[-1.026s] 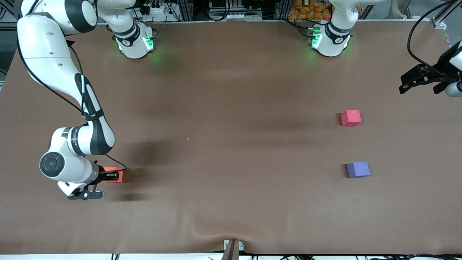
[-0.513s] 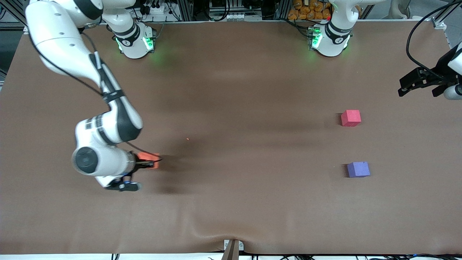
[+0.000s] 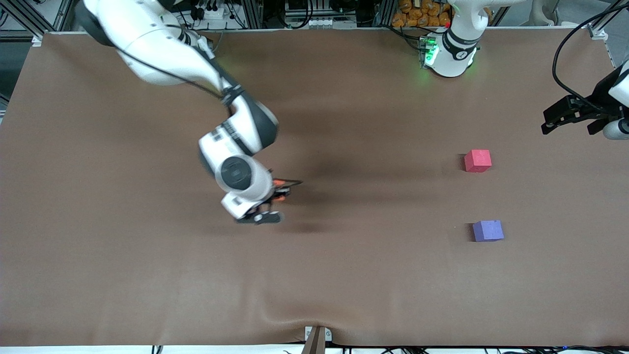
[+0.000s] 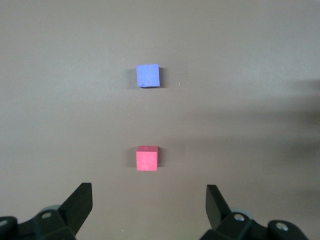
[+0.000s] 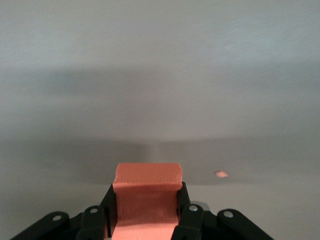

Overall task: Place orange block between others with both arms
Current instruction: 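Carry the orange cube with the right gripper toward the table middle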

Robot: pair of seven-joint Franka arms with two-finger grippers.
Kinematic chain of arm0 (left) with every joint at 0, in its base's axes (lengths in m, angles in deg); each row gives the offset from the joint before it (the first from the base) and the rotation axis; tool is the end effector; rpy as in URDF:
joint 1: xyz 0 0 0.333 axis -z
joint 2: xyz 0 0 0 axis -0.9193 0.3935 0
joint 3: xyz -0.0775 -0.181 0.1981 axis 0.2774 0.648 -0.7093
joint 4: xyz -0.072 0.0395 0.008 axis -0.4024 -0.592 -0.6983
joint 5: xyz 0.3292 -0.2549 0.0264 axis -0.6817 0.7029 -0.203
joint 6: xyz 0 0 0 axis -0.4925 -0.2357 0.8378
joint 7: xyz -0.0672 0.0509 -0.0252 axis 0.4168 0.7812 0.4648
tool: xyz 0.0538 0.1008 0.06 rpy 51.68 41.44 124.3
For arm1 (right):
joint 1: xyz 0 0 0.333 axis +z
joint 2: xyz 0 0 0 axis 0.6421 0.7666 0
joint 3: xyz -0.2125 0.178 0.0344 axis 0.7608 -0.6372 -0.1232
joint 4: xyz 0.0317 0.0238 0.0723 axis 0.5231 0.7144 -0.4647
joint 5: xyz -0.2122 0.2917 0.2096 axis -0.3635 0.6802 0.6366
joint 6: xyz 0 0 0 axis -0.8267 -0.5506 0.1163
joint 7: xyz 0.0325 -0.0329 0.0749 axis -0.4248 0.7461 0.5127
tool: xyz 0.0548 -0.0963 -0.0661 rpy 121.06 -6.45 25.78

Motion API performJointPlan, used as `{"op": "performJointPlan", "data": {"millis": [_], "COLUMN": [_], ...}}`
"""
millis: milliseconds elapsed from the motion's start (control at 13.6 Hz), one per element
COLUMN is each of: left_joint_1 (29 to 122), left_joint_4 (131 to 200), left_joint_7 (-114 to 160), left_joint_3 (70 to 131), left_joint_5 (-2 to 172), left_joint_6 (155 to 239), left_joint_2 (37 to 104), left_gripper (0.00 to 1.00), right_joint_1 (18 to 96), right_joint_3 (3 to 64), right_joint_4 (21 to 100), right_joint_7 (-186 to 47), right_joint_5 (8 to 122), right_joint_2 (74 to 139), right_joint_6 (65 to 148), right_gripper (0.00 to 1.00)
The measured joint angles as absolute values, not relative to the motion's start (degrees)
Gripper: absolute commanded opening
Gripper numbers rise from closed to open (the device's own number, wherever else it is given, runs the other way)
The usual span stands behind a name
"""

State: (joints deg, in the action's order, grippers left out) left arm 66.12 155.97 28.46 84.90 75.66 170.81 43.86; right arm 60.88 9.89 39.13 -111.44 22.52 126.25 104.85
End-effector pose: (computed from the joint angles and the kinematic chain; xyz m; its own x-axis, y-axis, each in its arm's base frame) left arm 0.5763 -0.0209 0.5747 0.9995 -0.0179 0.0243 -0.0179 -0.9998 -0.0007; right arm 0.5878 0.4184 0.2243 0.9898 0.0151 -0.1418 0.0082 -0.9988 -0.0489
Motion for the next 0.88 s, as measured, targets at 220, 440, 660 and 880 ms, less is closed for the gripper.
{"op": "performJointPlan", "data": {"millis": [220, 440, 660, 880], "left_joint_1": [66.1, 66.1, 66.0, 66.1], "left_joint_4": [156.0, 156.0, 156.0, 156.0], "left_joint_7": [28.5, 28.5, 28.5, 28.5], "left_joint_3": [84.9, 84.9, 84.8, 84.8], "left_joint_5": [75.7, 75.7, 75.7, 75.7], "left_joint_6": [171.1, 171.6, 172.0, 172.6], "left_joint_2": [43.9, 44.6, 45.1, 45.5], "left_gripper": [1.0, 1.0, 1.0, 1.0], "right_joint_1": [64.5, 68.7, 75.6, 82.0], "right_joint_3": [10.0, 12.3, 18.8, 24.1], "right_joint_4": [39.1, 39.1, 39.2, 39.2], "right_joint_7": [-115.3, -117.0, -120.0, -123.5], "right_joint_5": [22.4, 22.2, 22.2, 22.2], "right_joint_2": [127.0, 128.1, 129.9, 131.4], "right_joint_6": [111.7, 116.0, 118.5, 120.7], "right_gripper": [0.04, 0.07, 0.06, 0.07]}}
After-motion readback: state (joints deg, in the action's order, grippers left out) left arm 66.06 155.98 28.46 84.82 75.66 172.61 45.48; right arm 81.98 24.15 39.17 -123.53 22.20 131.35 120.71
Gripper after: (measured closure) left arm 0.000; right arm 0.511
